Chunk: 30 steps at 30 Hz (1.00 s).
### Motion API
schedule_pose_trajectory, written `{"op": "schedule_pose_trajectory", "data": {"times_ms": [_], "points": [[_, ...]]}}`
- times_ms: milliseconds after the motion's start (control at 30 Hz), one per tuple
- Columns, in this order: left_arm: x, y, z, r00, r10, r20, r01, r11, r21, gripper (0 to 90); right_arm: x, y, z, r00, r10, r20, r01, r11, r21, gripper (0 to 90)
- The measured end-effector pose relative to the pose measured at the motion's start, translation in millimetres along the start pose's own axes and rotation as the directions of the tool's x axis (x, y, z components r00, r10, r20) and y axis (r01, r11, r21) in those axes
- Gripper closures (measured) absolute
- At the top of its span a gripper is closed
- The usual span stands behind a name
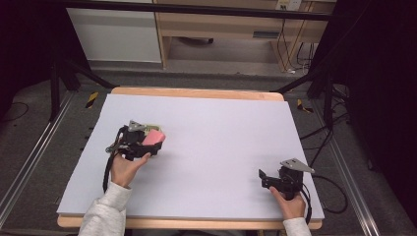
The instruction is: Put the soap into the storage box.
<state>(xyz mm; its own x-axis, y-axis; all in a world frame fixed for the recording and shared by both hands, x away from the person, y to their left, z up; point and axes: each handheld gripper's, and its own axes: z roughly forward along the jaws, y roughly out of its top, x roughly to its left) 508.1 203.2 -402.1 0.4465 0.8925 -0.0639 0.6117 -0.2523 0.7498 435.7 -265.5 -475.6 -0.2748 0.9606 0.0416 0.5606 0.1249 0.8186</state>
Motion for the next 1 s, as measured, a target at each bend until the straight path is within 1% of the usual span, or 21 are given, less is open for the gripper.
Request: {"op": "schedule_pose_trajectory", "data": {"times_ms": [200,367,500,767,900,1000], "points": [[11.0,1.7,1.0,0.9995,-0.022,-0.024,0.022,0.9997,-0.006,37.3,-0.2,0.0,0.3,1.0000,0.000,0.000,0.000,1.000,0.000,4.9],[16.7,2.2,4.3,0.9986,-0.039,-0.035,0.039,0.9992,-0.009,37.3,-0.3,0.1,0.5,1.0000,-0.001,-0.001,0.001,1.000,-0.001,4.9],[18.6,2.6,6.4,0.9982,-0.041,-0.044,0.041,0.9991,-0.008,37.3,-0.4,0.0,0.7,1.0000,-0.001,0.000,0.001,1.000,-0.001,4.9],[28.3,4.0,14.8,0.9958,-0.058,-0.070,0.057,0.9983,-0.009,37.3,-0.3,0.2,1.4,1.0000,0.001,-0.006,-0.001,1.000,0.001,4.8],[32.7,3.9,18.8,0.9948,-0.066,-0.078,0.066,0.9978,-0.009,37.3,-0.2,0.1,1.4,1.0000,0.001,-0.005,-0.001,1.000,0.001,4.8],[34.5,3.7,22.3,0.9947,-0.065,-0.079,0.065,0.9979,-0.007,37.3,0.2,0.1,1.2,1.0000,0.005,-0.007,-0.005,1.000,0.002,4.8]]}}
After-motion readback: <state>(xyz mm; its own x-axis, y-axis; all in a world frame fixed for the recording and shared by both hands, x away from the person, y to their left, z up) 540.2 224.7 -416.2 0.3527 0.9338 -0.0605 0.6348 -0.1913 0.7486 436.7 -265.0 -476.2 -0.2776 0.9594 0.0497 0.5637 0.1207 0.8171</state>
